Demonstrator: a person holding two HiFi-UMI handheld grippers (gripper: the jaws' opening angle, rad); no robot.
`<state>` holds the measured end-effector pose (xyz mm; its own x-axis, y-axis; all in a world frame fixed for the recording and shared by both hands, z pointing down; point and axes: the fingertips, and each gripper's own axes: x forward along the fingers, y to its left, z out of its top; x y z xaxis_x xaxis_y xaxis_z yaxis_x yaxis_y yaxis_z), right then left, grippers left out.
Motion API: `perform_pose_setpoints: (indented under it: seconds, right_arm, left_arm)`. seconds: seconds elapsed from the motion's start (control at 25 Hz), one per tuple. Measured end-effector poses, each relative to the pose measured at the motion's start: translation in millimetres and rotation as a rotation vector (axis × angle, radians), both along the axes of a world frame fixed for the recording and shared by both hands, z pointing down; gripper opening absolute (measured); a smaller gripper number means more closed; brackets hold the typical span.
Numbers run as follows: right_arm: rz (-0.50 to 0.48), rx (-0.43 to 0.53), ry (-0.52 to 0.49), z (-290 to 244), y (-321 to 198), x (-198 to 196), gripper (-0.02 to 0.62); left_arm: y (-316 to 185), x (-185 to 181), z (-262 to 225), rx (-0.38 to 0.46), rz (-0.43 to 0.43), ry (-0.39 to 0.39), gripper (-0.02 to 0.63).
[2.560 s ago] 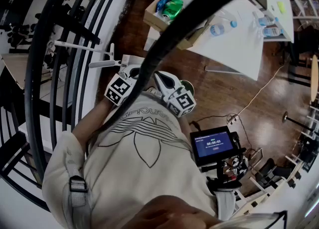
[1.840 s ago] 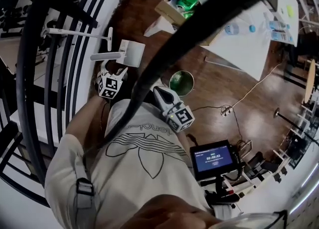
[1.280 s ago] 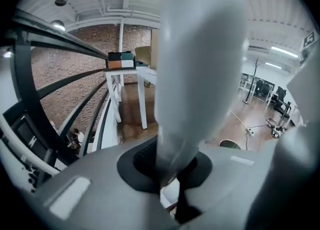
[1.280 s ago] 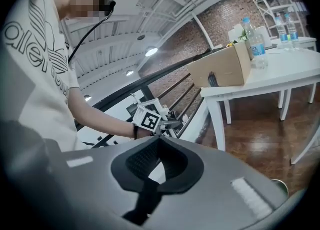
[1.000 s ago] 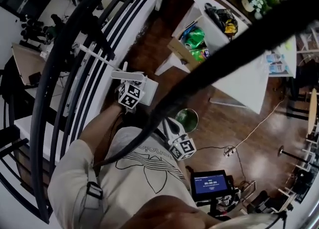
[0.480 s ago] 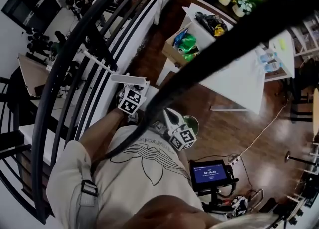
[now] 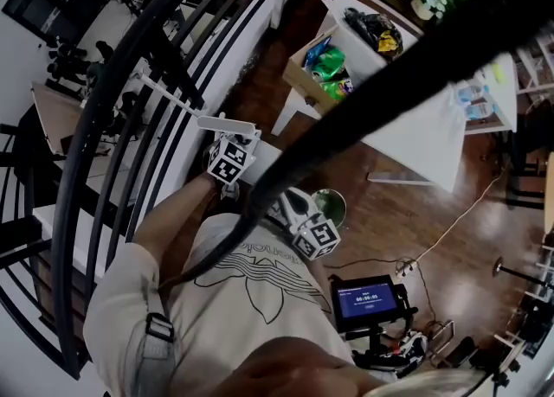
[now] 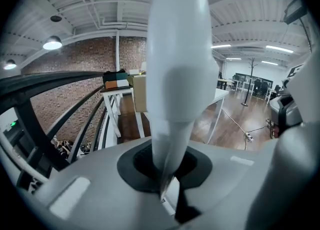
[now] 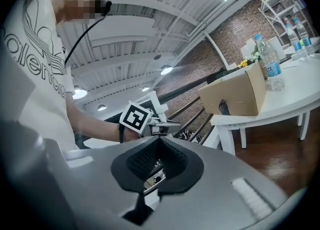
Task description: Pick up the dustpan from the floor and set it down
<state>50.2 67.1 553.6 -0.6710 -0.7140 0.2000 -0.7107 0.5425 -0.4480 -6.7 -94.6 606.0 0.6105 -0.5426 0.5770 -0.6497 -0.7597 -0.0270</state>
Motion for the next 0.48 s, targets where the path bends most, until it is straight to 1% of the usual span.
perform_pose_setpoints:
  seconds: [0.28, 0.48]
  right_arm:
    - [0.031, -0.075, 0.046, 10, 21, 11, 0.002]
    - [0.064, -0.117, 0.077, 21, 30, 19, 0.002]
  left_arm:
    - [-13, 10, 41, -0.032, 0.014, -0.009, 0.044]
    - [-21, 17, 84, -0.066, 0.04, -0.049, 0.044]
